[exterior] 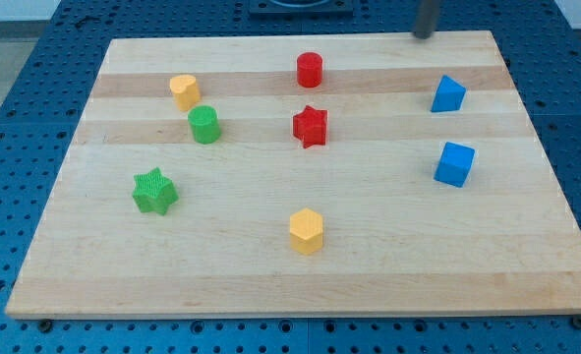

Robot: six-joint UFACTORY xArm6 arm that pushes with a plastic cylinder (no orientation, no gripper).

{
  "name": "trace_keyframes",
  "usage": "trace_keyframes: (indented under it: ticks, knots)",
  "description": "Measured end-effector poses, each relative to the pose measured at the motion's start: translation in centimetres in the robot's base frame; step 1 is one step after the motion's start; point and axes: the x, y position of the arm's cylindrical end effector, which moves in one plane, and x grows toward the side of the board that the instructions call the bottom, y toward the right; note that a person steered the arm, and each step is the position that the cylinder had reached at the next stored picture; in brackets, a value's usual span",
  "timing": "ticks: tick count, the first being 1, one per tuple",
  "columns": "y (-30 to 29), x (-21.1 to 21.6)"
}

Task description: Push the red circle towards the top right

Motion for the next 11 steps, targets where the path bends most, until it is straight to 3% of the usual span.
trace_keyframes:
  ticks: [1,4,5,7,10,11]
  knots:
    - [-6.2,0.0]
    - [-7.2,0.0]
    - [-10.9,0.1]
    - [-13.4,3.9]
    - [-19.4,6.0]
    - [-18.7,8.6]
